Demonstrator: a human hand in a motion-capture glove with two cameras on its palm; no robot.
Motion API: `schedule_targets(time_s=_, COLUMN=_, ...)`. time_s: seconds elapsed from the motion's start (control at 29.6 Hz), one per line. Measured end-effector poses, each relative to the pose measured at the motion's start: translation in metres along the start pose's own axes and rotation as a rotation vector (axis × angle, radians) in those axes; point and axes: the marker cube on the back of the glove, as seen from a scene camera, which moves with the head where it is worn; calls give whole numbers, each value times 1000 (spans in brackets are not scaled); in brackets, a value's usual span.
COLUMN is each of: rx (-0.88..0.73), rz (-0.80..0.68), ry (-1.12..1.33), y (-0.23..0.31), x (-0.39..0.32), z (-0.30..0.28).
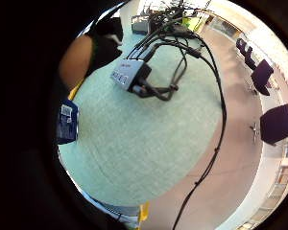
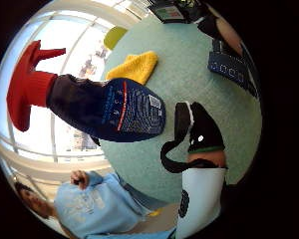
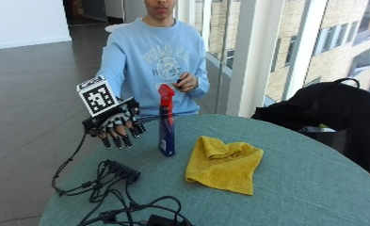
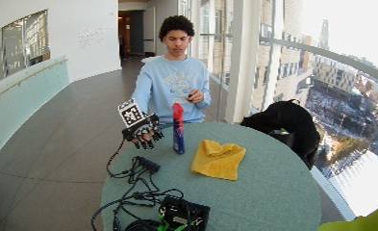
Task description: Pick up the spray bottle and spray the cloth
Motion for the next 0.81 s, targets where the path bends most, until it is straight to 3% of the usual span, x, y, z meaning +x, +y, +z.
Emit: schedule_targets(time_s=0.81, rx=-31, rz=6, ry=39, y=0, x=11, z=-13)
